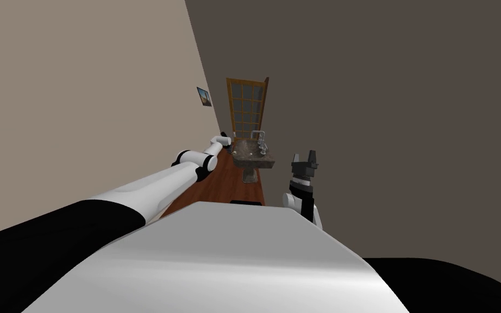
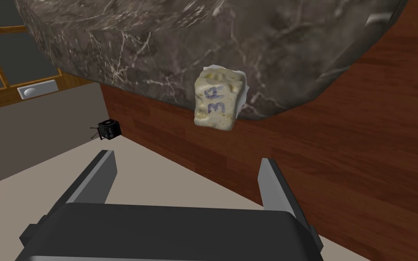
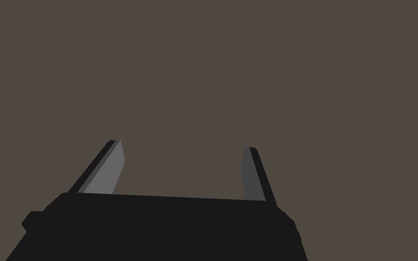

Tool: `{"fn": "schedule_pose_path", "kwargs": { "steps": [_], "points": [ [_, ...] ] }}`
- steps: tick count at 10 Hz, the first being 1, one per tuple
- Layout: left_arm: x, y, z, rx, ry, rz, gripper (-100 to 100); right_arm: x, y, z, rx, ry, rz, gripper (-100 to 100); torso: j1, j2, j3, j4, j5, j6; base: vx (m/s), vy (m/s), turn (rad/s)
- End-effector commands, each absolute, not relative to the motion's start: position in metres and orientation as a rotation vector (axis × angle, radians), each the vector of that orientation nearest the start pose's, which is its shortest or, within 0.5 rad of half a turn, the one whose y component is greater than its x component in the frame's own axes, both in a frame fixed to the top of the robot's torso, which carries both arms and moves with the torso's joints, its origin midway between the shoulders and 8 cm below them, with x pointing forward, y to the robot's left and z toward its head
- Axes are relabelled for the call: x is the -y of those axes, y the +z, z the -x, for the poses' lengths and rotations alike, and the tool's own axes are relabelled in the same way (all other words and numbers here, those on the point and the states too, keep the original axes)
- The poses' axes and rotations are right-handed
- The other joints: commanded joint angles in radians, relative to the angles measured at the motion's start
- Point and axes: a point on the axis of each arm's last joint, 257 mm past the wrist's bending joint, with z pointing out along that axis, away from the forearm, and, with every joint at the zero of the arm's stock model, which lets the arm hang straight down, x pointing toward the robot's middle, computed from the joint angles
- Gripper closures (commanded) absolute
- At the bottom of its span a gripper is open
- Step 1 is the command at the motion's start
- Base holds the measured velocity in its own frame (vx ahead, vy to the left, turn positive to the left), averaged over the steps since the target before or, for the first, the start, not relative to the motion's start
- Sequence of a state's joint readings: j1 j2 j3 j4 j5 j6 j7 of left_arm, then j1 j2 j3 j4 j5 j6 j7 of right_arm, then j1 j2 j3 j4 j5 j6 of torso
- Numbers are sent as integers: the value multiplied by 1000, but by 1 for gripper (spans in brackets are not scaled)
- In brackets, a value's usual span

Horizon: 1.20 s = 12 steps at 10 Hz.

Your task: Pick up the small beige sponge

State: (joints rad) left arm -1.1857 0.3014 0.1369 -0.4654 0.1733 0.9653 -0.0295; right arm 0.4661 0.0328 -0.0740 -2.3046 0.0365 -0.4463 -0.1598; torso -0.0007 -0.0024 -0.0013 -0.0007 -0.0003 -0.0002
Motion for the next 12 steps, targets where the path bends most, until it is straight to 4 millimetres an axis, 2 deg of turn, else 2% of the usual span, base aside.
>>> {"fn": "schedule_pose_path", "kwargs": {
  "steps": [1,3,4,5,6,8,9,12],
  "points": [
    [-239,-211,-680,-1890,-587,1799,-100,300,37,-345,-554,1364,-710,0,0,0,0,0,0,0,50,-18,10],
    [-231,-223,-670,-1927,-562,1828,-100,300,37,-345,-554,1364,-710,0,-1,-3,-2,-1,0,0,67,-29,-3],
    [-233,-218,-674,-1914,-572,1818,-100,300,37,-345,-554,1364,-710,0,-1,-3,-2,-1,0,0,27,-12,1],
    [-233,-219,-673,-1918,-569,1820,0,300,37,-345,-554,1364,-710,0,0,-2,-1,-1,0,0,5,-3,0],
    [-234,-232,-672,-1912,-572,1820,-100,300,37,-345,-554,1364,-710,0,1,0,0,0,0,0,54,-1,-25],
    [-235,-230,-673,-1911,-573,1817,-100,300,37,-345,-554,1364,-710,0,1,-3,-2,-1,0,0,42,1,-6],
    [-235,-230,-672,-1911,-573,1818,100,300,37,-345,-554,1364,-710,0,1,-1,-1,-1,0,0,0,0,0],
    [-235,-229,-672,-1911,-574,1818,100,300,37,-345,-554,1364,-710,0,1,0,0,0,0,0,0,0,0]
  ]
}}
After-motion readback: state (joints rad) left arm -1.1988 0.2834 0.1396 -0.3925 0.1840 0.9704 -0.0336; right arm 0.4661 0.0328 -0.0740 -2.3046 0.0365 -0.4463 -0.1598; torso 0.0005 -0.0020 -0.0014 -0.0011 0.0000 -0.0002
